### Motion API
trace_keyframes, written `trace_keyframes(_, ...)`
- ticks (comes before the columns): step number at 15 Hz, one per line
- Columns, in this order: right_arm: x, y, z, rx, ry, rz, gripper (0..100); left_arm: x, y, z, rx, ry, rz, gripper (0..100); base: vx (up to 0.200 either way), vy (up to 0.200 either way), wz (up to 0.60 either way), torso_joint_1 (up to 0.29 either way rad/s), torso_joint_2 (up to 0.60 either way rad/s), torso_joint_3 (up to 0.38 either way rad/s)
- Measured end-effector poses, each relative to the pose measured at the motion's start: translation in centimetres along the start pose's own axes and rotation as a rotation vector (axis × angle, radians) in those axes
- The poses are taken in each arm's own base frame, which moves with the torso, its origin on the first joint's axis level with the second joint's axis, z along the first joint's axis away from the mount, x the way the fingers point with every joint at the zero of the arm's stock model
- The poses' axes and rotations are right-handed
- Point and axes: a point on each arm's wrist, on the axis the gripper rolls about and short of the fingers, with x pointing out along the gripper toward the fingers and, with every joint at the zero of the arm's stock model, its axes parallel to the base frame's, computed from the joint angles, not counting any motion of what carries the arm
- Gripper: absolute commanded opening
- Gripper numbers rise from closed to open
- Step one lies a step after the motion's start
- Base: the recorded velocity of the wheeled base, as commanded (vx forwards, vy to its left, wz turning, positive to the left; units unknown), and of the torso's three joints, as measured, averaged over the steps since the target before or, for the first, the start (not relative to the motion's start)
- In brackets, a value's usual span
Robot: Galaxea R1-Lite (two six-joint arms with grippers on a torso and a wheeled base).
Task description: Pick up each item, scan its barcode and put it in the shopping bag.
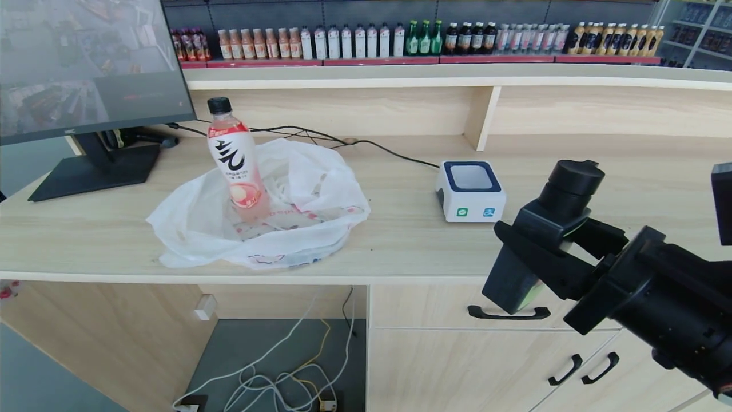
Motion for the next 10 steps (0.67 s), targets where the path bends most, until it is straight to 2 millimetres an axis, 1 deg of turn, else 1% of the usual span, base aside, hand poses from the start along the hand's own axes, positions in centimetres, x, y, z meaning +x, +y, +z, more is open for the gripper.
trace_keyframes(2, -0.2, -0.1, -0.1, 0.071, 0.001, -0.006, 0, 0.0, 0.0, 0.0, 0.0, 0.0, 0.0, 100, 0.0, 0.0, 0.0, 0.0, 0.0, 0.0)
trace_keyframes(4, -0.5, 0.0, -0.2, 0.198, 0.0, -0.01, 0, 0.0, 0.0, 0.0, 0.0, 0.0, 0.0, 100, 0.0, 0.0, 0.0, 0.0, 0.0, 0.0)
trace_keyframes(7, -0.6, 0.3, -0.4, 0.25, 0.009, 0.0, 0, 0.0, 0.0, 0.0, 0.0, 0.0, 0.0, 100, 0.0, 0.0, 0.0, 0.0, 0.0, 0.0)
trace_keyframes(8, -0.8, 0.2, -0.7, 0.279, 0.02, -0.009, 0, 0.0, 0.0, 0.0, 0.0, 0.0, 0.0, 100, 0.0, 0.0, 0.0, 0.0, 0.0, 0.0)
trace_keyframes(10, -1.9, 0.0, -1.9, 0.36, 0.064, -0.04, 0, 0.0, 0.0, 0.0, 0.0, 0.0, 0.0, 100, 0.0, 0.0, 0.0, 0.0, 0.0, 0.0)
